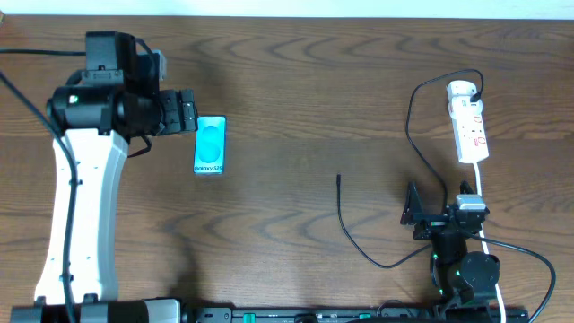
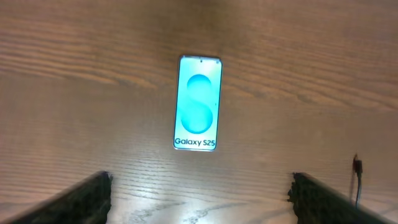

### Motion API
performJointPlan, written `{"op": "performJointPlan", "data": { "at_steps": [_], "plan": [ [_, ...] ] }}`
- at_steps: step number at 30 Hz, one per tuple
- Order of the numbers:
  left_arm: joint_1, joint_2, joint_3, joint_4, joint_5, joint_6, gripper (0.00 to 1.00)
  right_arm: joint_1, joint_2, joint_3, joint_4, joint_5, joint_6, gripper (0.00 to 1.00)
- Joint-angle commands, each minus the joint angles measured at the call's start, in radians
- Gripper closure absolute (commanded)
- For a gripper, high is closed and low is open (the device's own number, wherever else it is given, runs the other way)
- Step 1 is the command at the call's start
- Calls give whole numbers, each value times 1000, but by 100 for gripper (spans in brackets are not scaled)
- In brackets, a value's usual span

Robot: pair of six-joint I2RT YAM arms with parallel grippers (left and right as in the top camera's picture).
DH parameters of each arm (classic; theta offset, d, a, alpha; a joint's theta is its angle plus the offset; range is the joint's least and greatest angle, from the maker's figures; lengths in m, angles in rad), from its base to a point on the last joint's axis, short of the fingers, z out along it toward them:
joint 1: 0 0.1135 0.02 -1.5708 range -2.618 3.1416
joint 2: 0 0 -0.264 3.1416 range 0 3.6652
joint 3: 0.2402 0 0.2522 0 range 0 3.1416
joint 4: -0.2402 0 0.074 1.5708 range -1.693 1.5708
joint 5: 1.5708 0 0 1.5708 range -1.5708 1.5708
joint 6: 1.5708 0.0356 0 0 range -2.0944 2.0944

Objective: Plug charger to phone and switch on socket
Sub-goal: 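Move the left gripper over the Galaxy S25 phone and lower it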

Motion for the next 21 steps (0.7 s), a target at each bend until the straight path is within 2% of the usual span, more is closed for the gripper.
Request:
{"op": "performJointPlan", "data": {
  "at_steps": [1, 2, 3, 5, 10, 21],
  "plan": [
    [-1, 41, 19, -1, 13, 23, 37, 3, -3, 0, -4, 11, 5, 1],
    [-1, 50, 19, 1, 13, 22, 36, 3, -3, 0, -3, 11, 5, 1],
    [-1, 64, 19, 4, 13, 22, 10, 3, -3, 0, -3, 11, 5, 1],
    [-2, 81, 19, 12, 13, 18, 0, 3, -3, 0, -3, 11, 5, 1],
    [-2, 172, 16, 94, 11, -8, 0, 3, -3, 0, -4, 11, 5, 1],
    [-3, 383, 10, 109, 4, -8, 0, 3, -3, 0, -4, 11, 5, 1]
  ]
}}
